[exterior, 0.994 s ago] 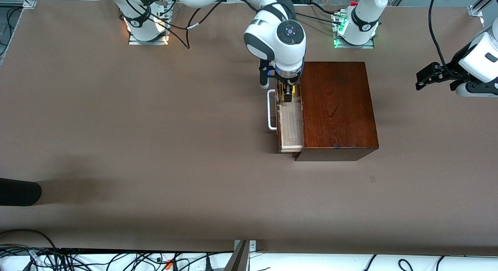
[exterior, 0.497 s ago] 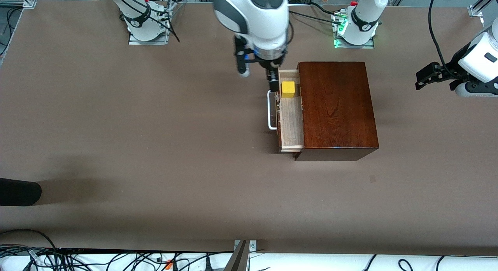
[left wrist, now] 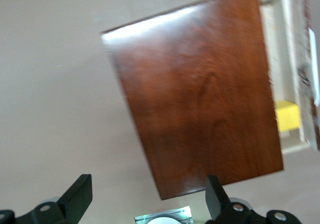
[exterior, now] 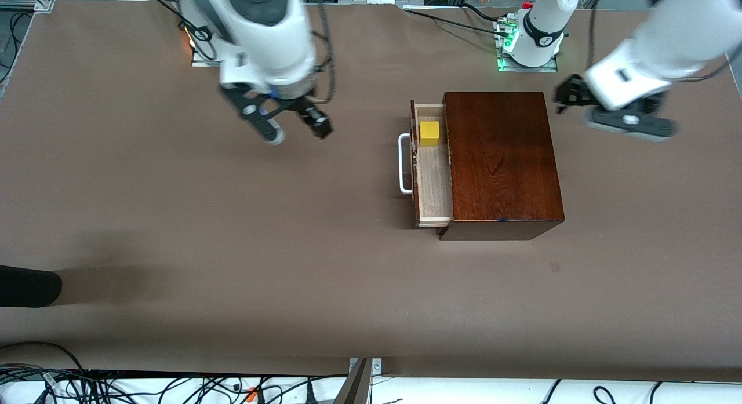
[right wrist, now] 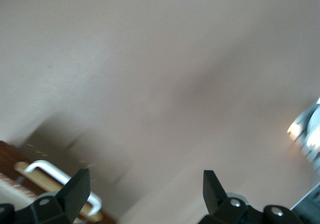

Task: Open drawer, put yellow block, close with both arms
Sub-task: 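Withdraw the right gripper while the left gripper moves to the drawer front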

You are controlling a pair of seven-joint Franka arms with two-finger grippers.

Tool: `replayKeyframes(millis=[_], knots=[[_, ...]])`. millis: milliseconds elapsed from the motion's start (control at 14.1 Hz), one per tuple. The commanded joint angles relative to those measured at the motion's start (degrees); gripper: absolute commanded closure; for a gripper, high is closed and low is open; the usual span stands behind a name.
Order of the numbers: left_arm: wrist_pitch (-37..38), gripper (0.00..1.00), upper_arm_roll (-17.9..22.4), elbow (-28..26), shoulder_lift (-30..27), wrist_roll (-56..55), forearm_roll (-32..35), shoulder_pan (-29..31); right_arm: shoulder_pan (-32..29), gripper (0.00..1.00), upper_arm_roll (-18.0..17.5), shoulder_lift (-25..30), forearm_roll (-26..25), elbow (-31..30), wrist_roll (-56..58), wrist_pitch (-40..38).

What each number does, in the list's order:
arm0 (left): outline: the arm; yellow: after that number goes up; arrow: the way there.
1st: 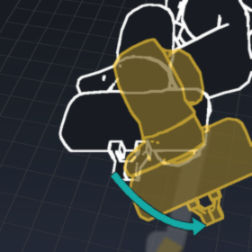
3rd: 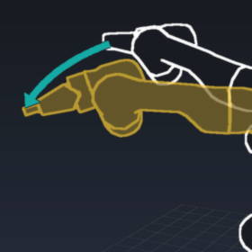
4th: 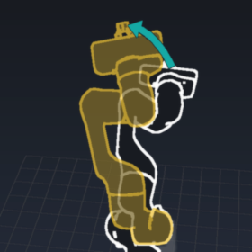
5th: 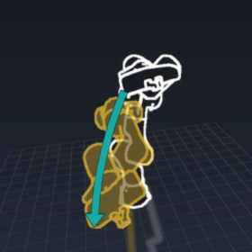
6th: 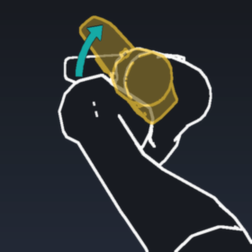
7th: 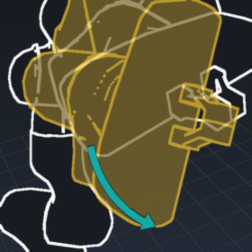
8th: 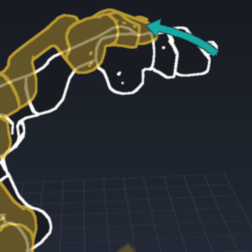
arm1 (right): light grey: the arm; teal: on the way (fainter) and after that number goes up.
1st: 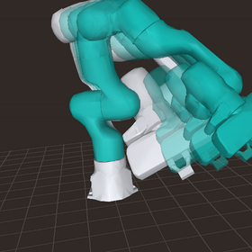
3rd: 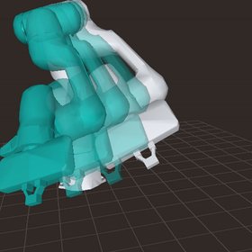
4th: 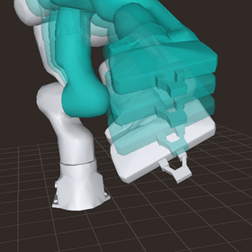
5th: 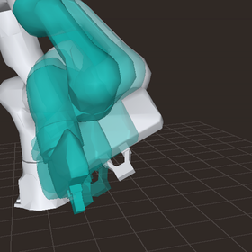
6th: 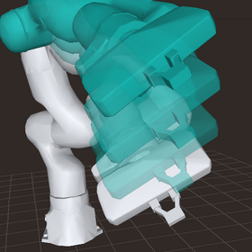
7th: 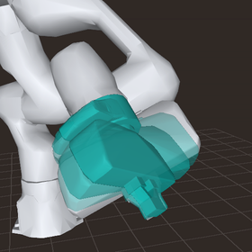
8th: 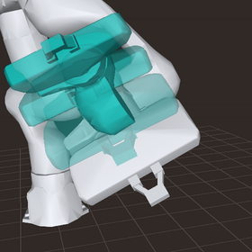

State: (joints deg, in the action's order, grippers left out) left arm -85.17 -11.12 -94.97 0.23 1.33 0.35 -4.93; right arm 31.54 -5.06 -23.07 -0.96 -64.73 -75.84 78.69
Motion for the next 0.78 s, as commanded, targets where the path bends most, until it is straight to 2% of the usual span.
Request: replayKeyframes(millis=[0,142,284,497,710], knots=[[1.1,0.00,-4.4,1.6,3.1,4.8,-1.8,0.0,-3.7,0.00,3.5,11.7,0.9,-14.8,19.2,2.0],[0.3,0.00,-8.5,2.5,5.8,5.9,-2.5,-0.3,-9.4,0.00,3.6,16.6,0.5,-20.0,32.2,3.2],[0.2,0.00,-12.5,7.1,11.6,6.1,-3.0,-1.4,-14.3,0.00,3.6,21.3,0.2,-26.0,44.0,6.5],[-1.9,0.00,-16.7,13.0,19.2,10.1,-3.0,-3.0,-22.5,0.00,3.6,22.8,0.2,-27.4,60.4,7.2],[-8.5,0.00,-17.1,12.9,22.3,20.2,-4.1,-3.3,-28.4,0.00,4.1,22.7,0.1,-27.4,71.5,7.6]])
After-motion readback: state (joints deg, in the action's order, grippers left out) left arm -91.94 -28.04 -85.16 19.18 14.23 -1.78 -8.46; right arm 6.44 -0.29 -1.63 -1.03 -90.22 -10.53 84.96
